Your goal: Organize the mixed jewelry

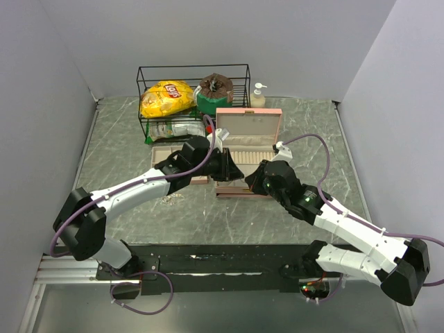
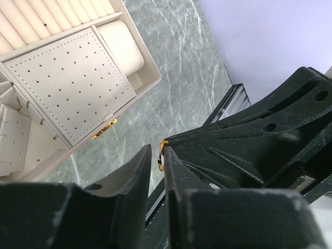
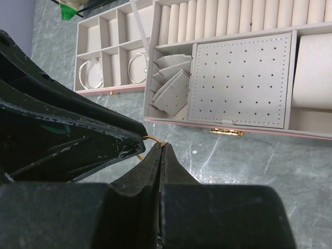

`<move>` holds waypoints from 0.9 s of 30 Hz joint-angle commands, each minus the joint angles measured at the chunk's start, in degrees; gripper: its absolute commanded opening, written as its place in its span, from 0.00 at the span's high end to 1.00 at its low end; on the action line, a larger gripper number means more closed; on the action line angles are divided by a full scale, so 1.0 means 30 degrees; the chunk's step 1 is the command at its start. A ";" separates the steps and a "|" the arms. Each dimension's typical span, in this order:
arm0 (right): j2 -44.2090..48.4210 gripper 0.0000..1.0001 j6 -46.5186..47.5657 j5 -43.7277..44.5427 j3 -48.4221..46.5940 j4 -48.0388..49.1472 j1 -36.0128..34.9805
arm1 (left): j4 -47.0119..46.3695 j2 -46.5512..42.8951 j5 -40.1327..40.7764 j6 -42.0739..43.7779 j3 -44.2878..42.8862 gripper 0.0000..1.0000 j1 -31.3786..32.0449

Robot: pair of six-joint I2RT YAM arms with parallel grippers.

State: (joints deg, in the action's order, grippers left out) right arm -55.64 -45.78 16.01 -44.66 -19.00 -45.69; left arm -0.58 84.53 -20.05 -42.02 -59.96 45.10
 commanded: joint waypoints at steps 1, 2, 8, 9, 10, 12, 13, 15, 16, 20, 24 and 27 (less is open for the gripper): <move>0.0205 0.99 -0.0033 0.0318 -0.0200 0.0681 0.0201 | 0.0018 0.0093 0.0005 0.0413 -0.0783 0.79 0.0142; 0.0206 0.99 -0.0033 0.0318 -0.0200 0.0710 0.0172 | 0.0104 0.0123 0.0005 0.0413 -0.0812 0.79 0.0142; 0.0235 0.99 -0.0033 0.0406 -0.0229 0.0710 0.0172 | 0.0134 0.0094 -0.0082 0.0442 -0.0842 0.76 0.0200; 0.0235 0.99 -0.0062 0.0405 -0.0200 0.0710 0.0201 | 0.0134 0.0123 -0.0141 0.0442 -0.0813 0.76 0.0200; 0.0235 0.99 -0.0120 0.0434 -0.0200 0.0710 0.0201 | 0.0134 0.0211 -0.0229 0.0442 -0.0871 0.75 0.0200; 0.0177 0.99 -0.0150 0.0347 -0.0171 0.0739 0.0201 | 0.0134 0.0270 -0.0317 0.0442 -0.0871 0.78 0.0200; 0.0205 0.99 -0.0150 0.0347 -0.0141 0.0826 0.0172 | 0.0018 0.0270 -0.0375 0.0413 -0.0813 0.80 0.0229; 0.0235 0.99 -0.0150 0.0318 -0.0141 0.0769 0.0172 | -0.0012 0.0270 -0.0434 0.0384 -0.0784 0.82 0.0230; 0.0235 0.99 -0.0121 0.0318 -0.0141 0.0768 0.0172 | -0.0070 0.0299 -0.0493 0.0413 -0.0754 0.83 0.0230; 0.0177 0.99 -0.0091 0.0318 -0.0170 0.0739 0.0172 | -0.0100 0.0300 -0.0581 0.0471 -0.0783 0.97 0.0259; 0.0177 0.99 -0.0092 0.0347 -0.0170 0.0739 0.0172 | 0.0134 0.0299 -0.0552 0.0821 -0.0900 0.99 0.0259; 0.0381 0.97 -0.0005 0.0289 0.0063 0.1146 0.0172 | 0.0134 0.0096 -0.0142 0.1057 -0.0726 0.99 0.0259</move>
State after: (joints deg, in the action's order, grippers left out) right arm -55.64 -45.78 15.97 -44.66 -18.90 -45.69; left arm -0.12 85.12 -21.08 -40.91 -60.27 45.54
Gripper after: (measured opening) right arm 0.014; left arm 0.030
